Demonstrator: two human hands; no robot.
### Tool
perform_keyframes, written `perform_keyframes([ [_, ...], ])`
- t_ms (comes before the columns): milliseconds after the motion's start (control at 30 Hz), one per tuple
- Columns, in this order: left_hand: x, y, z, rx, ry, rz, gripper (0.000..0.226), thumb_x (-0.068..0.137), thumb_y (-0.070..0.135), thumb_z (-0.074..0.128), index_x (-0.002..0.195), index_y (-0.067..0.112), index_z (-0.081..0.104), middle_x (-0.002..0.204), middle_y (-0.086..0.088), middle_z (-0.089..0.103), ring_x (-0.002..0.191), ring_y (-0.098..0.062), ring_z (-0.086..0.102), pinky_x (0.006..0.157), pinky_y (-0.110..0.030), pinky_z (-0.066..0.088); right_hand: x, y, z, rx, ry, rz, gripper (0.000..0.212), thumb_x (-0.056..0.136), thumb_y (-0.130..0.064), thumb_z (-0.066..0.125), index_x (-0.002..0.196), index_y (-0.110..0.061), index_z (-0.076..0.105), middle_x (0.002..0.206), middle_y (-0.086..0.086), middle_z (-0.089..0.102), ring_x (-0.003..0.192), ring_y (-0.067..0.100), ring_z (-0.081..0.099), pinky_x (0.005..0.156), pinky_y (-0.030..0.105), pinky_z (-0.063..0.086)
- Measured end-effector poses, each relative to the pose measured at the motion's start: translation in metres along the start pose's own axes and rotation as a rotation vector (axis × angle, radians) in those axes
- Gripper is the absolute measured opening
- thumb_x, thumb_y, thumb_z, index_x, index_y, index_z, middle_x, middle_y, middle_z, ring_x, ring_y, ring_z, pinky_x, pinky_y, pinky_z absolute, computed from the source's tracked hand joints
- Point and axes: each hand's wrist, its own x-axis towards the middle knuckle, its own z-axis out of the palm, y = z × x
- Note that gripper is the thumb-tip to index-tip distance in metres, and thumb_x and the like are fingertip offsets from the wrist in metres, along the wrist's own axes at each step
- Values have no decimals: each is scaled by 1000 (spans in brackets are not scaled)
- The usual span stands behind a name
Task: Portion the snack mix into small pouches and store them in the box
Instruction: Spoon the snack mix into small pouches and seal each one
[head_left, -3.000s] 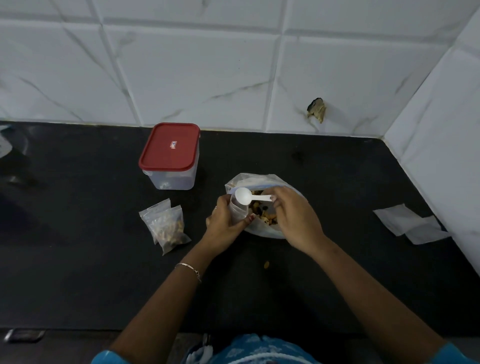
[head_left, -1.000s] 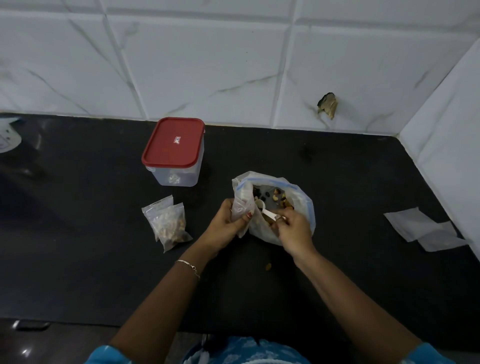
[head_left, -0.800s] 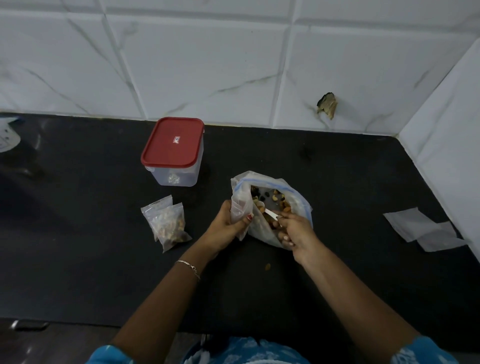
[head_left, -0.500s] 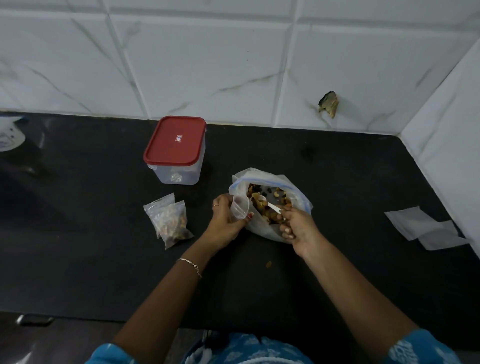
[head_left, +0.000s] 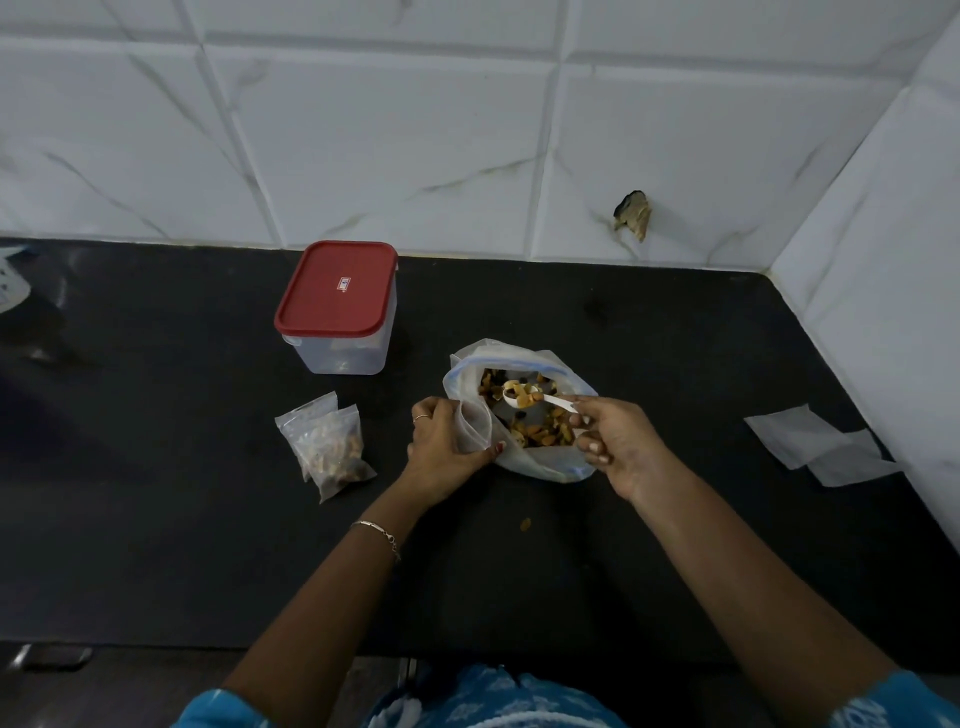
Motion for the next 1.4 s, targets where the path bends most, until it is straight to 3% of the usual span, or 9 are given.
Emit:
perform_keyframes([
  [200,0,16,6,150,116,16,64,75,51,74,123,28,39,139,-1,18,131,-22,29,113,-46,17,-16,-16,3,-58,-42,-62,21,96,-12,48,107,-10,67,66,-1,53,42,4,31,36,17,19],
  [400,0,31,6,209,157,46,69,76,54,71,130,26,39,142,-2,17,133,-22,28,112,-45,14,-30,-31,12,-181,-59,-138,20,97,-9,48,100,-9,67,65,1,52,39,5,31,32,15,21],
  [567,5,38,5,241,169,51,65,77,64,62,124,22,51,133,-1,43,126,-20,40,106,-46,24,-33,-37,15,-302,-26,-206,20,96,-7,47,98,-10,67,68,4,52,41,4,35,36,14,27],
  [667,4,42,4,145,161,57,47,78,65,61,105,26,56,103,10,60,106,-13,54,100,-43,30,-31,-37,18,-386,-3,-277,22,96,-7,47,92,-14,68,67,1,54,40,1,40,38,13,30],
  [833,6,42,4,-61,95,65,43,72,56,71,101,31,53,93,14,62,90,-7,62,85,-43,54,-23,-34,22,-616,46,-461,24,94,-12,49,92,-22,70,69,-4,61,59,8,54,55,25,42],
  [1000,9,44,4,-167,55,93,42,79,32,76,111,27,49,103,12,59,93,-4,60,76,-24,53,-26,-29,21,-940,118,-761,23,98,-20,49,109,-27,67,77,-2,70,67,17,66,61,38,56],
  [1200,14,39,2,-255,51,97,52,82,29,74,127,23,49,117,7,62,106,-8,61,89,-35,55,-30,-21,14,-1227,161,-1112,29,94,-12,52,115,-26,67,104,-9,67,89,7,63,60,9,33],
  [1300,13,38,1,-247,7,106,56,84,28,72,133,21,45,124,4,58,112,-11,58,93,-35,53,-29,-17,10,-1345,181,-1210,30,87,-7,62,112,-22,69,96,-5,66,75,13,64,54,13,34],
  [1400,11,35,2,-235,-3,102,57,75,48,71,124,33,48,120,12,59,113,-10,58,98,-46,48,-27,-13,9,-1361,197,-1256,32,84,-5,66,112,-20,68,98,-3,67,70,14,64,53,17,37],
])
